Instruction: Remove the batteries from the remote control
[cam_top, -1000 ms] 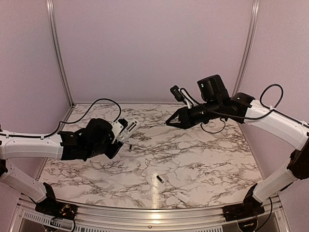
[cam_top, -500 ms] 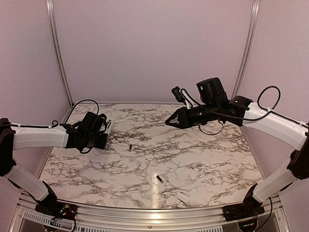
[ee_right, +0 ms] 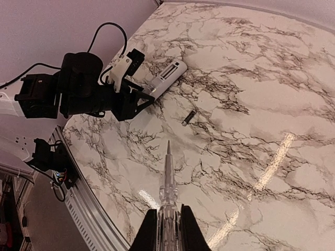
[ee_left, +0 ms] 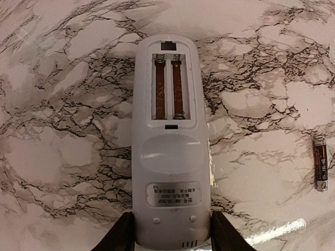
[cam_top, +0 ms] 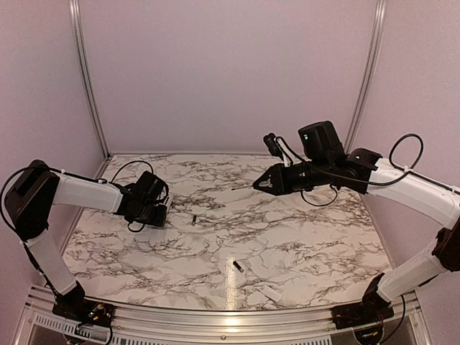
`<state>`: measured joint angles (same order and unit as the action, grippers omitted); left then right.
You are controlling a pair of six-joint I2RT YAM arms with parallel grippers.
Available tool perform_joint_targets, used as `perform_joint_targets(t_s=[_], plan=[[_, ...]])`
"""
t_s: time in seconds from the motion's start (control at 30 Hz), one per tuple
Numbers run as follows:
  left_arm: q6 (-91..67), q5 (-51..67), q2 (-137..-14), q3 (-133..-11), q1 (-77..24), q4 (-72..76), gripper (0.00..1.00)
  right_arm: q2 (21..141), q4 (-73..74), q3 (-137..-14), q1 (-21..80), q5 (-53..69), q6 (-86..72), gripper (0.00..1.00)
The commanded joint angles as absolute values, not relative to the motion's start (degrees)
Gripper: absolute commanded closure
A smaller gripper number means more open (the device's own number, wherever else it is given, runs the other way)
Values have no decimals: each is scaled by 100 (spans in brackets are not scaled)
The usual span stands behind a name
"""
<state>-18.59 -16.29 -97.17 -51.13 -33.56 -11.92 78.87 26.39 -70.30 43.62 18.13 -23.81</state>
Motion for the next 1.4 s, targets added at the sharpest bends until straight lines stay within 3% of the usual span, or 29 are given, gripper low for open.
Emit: perform_joint_targets(t_s=[0.0, 0.2, 0.23, 0.37, 0.53, 0.6, 0.63, 0.87, 1.37], plan=[[-2093, -1352, -9990, -5350, -3322, -1099, 100, 7686, 2626, -6975, 4395, 1588, -2388, 100], [-2248, -1189, -10172, -5357, -3322, -1056, 100, 7560, 2625, -6824, 4390, 1505, -2397, 100], [-2287, -1167, -10184, -5337, -3322, -1036, 95, 7540, 2614, -6778, 4394, 1496, -2406, 100], [-2388, -1139, -10162, -5219, -3322, -934, 63, 7548, 2628, -6765, 4379, 1498, -2370, 100], [-2438, -1313, -9887, -5047, -3322, -872, 32, 7626, 2581, -6785, 4333, 1546, -2358, 100], [-2444, -1380, -9755, -5015, -3322, -897, 6, 7651, 2559, -6793, 4320, 1571, -2364, 100], [-2436, -1411, -9699, -5018, -3320, -927, 2, 7670, 2551, -6800, 4316, 1585, -2358, 100], [-2446, -1580, -9050, -4886, -3322, -888, 1, 7677, 2580, -6820, 4254, 1622, -2283, 100], [-1436, -2270, -6250, -4891, -3320, -323, 1, 7688, 2535, -6832, 4116, 1742, -2223, 100]])
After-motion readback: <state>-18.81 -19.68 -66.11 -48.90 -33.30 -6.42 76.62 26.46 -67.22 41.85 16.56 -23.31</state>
